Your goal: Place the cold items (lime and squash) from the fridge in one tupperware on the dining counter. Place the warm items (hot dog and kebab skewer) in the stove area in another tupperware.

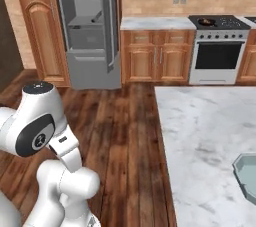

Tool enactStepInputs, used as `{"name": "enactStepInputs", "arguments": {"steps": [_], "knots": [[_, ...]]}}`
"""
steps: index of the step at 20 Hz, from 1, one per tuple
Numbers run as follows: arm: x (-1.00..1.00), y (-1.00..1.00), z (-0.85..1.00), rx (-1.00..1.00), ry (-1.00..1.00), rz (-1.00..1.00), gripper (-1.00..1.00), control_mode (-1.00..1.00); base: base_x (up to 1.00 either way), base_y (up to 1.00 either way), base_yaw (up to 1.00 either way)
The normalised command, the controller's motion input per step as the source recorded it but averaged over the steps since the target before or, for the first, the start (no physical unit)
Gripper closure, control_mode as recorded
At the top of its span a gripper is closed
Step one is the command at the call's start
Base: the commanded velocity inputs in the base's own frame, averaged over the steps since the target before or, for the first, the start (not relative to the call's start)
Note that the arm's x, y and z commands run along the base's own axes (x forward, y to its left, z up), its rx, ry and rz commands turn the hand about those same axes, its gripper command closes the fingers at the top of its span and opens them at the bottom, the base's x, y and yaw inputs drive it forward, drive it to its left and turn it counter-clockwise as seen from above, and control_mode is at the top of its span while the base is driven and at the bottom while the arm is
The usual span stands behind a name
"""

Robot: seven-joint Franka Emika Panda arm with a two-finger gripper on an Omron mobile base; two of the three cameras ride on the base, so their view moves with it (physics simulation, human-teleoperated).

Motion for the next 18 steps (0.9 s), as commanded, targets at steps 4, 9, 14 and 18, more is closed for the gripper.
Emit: {"name": "enactStepInputs", "arguments": {"steps": [4, 9, 14, 18], "knots": [[0.00, 0.00, 0.00, 0.00, 0.00, 0.00, -1.00, 1.00, 0.56, 0.85, -0.23], [0.00, 0.00, 0.00, 0.00, 0.00, 0.00, -1.00, 1.00, 0.61, 0.86, -0.21], [0.00, 0.00, 0.00, 0.00, 0.00, 0.00, -1.00, 1.00, 0.67, 0.92, -0.19], [0.00, 0.00, 0.00, 0.00, 0.00, 0.00, -1.00, 1.00, 0.72, 0.88, -0.15]]}}
